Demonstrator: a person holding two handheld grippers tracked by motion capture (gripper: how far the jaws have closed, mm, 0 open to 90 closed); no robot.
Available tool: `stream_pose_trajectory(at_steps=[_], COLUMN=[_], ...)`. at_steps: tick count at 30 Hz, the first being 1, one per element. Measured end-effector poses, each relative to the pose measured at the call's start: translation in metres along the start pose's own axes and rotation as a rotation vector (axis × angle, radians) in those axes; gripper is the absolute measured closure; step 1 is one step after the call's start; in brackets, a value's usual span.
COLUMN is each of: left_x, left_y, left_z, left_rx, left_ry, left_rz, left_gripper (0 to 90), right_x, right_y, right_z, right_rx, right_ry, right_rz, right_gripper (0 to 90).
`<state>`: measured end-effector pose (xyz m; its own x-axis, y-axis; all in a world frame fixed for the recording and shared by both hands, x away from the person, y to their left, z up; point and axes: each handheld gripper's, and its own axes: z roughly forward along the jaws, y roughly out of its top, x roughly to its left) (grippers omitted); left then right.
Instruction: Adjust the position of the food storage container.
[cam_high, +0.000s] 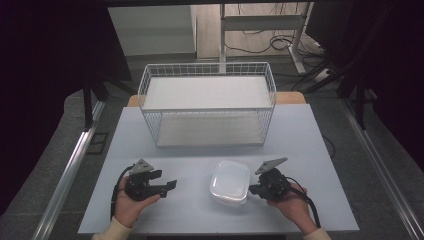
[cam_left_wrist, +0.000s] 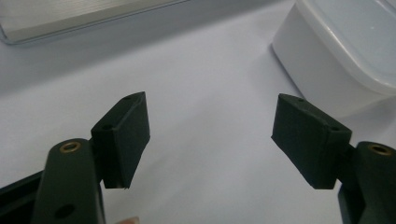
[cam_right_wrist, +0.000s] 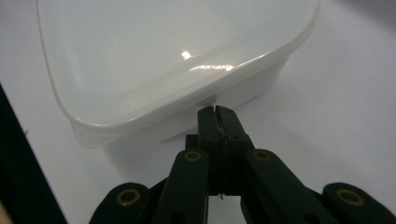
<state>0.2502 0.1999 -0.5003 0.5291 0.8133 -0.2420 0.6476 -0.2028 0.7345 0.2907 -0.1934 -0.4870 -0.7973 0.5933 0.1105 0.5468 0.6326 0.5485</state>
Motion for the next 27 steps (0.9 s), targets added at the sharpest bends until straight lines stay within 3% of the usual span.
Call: stream_pose_trajectory(at_steps=[10,19,23,27], left_x=[0.002,0.003,0.004,0.005], left_y=[0.0,0.0,-0.001,-0.001], left_z=[-0.001,-0.001,0.0,0.0], left_rx=[-0.001,0.003,0.002,0.005], left_ry=[0.003,0.006,0.009,0.013], left_rz=[-0.003,-0.004,-0.006,-0.006], left_gripper=[27.3,27.4,27.4,27.4], right_x=[0.002,0.007,0.009,0.01], right_y=[0.032,0.047,0.047,0.04], right_z=[0.023,0.034,0.033,0.018], right_rx=[-0.019,-0.031,-0.037,-0.094], right_ry=[-0.014,0.0,-0.006,-0.035], right_rz=[-0.033,-0.053,-0.066,-0.069], right_gripper=[89.9,89.9,89.9,89.9])
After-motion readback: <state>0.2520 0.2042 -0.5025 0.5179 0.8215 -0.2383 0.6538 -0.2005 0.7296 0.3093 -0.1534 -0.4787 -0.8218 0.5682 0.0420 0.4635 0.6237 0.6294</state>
